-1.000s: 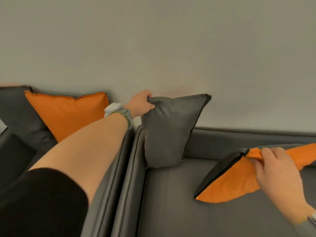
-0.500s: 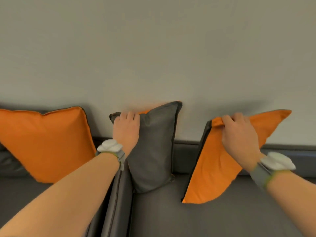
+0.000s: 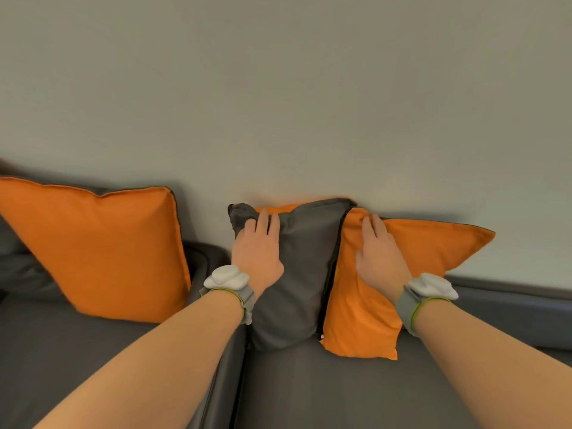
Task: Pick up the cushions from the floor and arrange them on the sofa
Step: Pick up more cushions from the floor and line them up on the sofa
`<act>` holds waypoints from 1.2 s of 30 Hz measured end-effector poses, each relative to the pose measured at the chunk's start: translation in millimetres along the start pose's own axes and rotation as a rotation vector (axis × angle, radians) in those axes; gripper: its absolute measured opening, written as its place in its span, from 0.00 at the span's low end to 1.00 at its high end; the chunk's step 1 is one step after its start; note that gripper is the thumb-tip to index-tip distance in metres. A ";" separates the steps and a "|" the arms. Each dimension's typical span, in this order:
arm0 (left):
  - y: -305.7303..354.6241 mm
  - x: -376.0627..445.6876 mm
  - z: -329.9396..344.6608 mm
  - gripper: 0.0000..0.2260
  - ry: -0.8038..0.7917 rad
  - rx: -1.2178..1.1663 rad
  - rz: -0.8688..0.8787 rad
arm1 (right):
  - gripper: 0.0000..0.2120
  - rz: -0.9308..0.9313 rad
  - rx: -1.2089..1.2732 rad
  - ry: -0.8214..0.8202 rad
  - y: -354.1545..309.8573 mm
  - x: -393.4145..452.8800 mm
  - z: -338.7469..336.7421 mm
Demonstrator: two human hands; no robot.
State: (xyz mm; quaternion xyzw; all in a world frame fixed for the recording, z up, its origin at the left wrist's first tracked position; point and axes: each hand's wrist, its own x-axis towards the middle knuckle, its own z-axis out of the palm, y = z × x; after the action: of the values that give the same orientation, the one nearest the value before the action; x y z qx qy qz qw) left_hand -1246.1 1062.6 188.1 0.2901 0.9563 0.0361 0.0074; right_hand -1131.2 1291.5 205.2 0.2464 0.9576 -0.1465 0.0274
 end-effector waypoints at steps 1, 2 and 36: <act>0.7 -3.0 -1.3 0.38 -0.003 -0.004 0.004 | 0.36 -0.014 -0.011 -0.021 -0.7 -7.3 -5.8; 2.4 -6.0 -3.0 0.39 -0.013 -0.021 -0.001 | 0.36 -0.023 -0.022 -0.035 -0.8 -14.3 -11.1; 573.6 -464.3 5.5 0.25 -0.590 -0.500 0.385 | 0.26 0.767 0.511 -0.060 403.8 -656.3 -52.6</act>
State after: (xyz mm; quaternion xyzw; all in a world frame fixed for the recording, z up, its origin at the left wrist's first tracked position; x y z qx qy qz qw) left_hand -541.9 1280.6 221.5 0.4505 0.8035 0.1829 0.3434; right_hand -360.8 1340.0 229.6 0.5774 0.7292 -0.3644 0.0457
